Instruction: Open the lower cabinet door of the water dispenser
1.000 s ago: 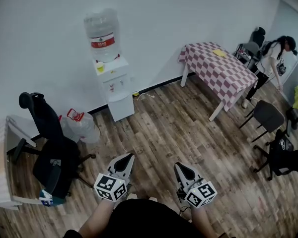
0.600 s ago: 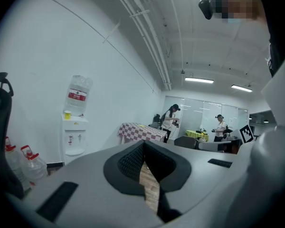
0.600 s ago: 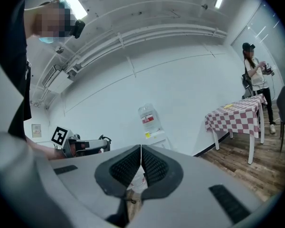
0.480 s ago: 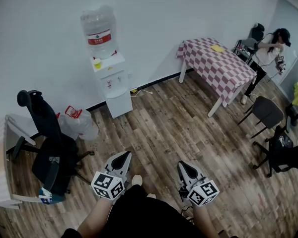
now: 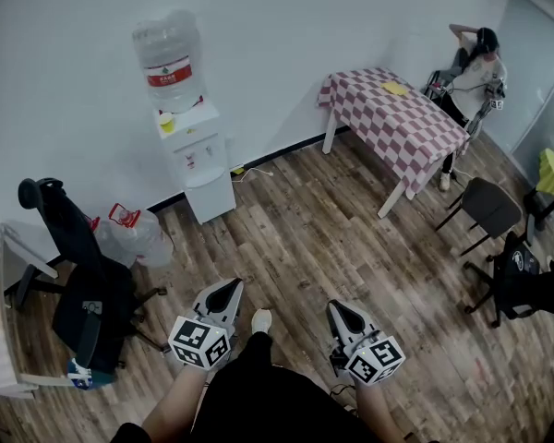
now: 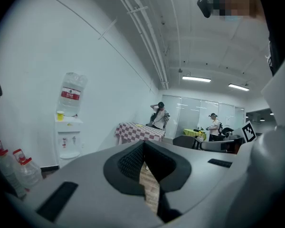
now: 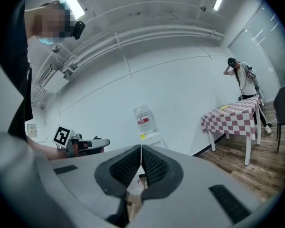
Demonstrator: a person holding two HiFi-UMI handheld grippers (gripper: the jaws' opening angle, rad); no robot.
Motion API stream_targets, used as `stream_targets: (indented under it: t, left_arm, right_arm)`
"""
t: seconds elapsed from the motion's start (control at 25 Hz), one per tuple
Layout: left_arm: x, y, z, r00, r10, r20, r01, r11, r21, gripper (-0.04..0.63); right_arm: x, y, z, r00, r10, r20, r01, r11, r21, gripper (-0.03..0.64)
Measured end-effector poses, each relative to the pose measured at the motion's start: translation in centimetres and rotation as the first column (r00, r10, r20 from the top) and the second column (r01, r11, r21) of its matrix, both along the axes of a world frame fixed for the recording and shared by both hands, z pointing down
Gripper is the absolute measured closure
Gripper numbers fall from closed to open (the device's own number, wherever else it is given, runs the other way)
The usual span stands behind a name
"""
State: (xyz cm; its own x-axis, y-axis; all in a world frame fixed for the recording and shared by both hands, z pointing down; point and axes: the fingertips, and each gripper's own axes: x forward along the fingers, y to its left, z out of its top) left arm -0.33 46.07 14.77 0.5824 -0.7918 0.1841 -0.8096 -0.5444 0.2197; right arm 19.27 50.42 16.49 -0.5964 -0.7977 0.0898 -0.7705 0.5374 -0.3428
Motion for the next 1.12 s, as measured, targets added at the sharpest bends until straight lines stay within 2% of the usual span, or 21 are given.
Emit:
stream_targets:
  t: [0.56,1.12]
  left_arm:
    - [0.5,-11.4,0.5,0.999,0.034,-0.015,-0.035,0.999,-0.017,0.581]
    - [-2.1,-24.5,0.6,0.999,0.046,-0.027,-0.047,0.999,-0.022,0.581]
  right_arm:
    - [0.0,-11.2,0.0,1.000,0.026,-0.014,-0.026,1.000,-0.014,0.594]
    - [-3.7,-24.9,-1.0,0.999,-0.004,-0.037,0.003,1.000,-0.005,0.594]
